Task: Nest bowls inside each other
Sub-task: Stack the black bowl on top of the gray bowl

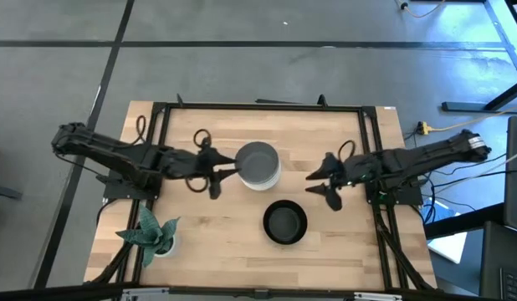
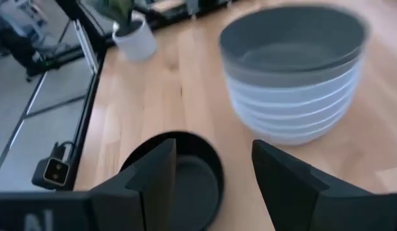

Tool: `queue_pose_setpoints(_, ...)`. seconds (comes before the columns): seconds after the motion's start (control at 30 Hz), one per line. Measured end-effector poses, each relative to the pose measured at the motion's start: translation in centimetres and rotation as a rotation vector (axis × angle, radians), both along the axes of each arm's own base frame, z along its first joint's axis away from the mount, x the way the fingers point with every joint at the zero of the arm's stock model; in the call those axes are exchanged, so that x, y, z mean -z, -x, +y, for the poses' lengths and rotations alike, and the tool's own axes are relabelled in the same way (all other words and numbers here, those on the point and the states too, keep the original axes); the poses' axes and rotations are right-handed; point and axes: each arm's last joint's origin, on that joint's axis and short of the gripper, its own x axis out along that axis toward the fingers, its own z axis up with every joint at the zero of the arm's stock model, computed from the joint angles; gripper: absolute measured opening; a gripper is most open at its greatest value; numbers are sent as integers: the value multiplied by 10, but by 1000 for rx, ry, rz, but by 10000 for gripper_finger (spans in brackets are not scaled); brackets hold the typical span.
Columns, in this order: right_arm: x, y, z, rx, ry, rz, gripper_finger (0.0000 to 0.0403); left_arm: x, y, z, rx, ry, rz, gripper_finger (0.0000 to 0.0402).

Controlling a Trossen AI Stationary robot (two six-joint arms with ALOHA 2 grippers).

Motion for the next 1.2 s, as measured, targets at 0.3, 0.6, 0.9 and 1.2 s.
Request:
queue_pose_setpoints(0.3,33,-34,21,16,-54,185,207,18,31,-10,77,14,-49,137)
queue_pose_setpoints(0.6,60,-48,35,122,-150,373,207,24,36,-15,108,1,-25,137)
queue_pose_setpoints(0.9,73,-57,43,224,-187,527,207,25,37,-15,108,-1,-17,137)
queue_pose_setpoints(1.2,81,-73,53,250,-183,636,207,25,37,-15,115,6,-17,137)
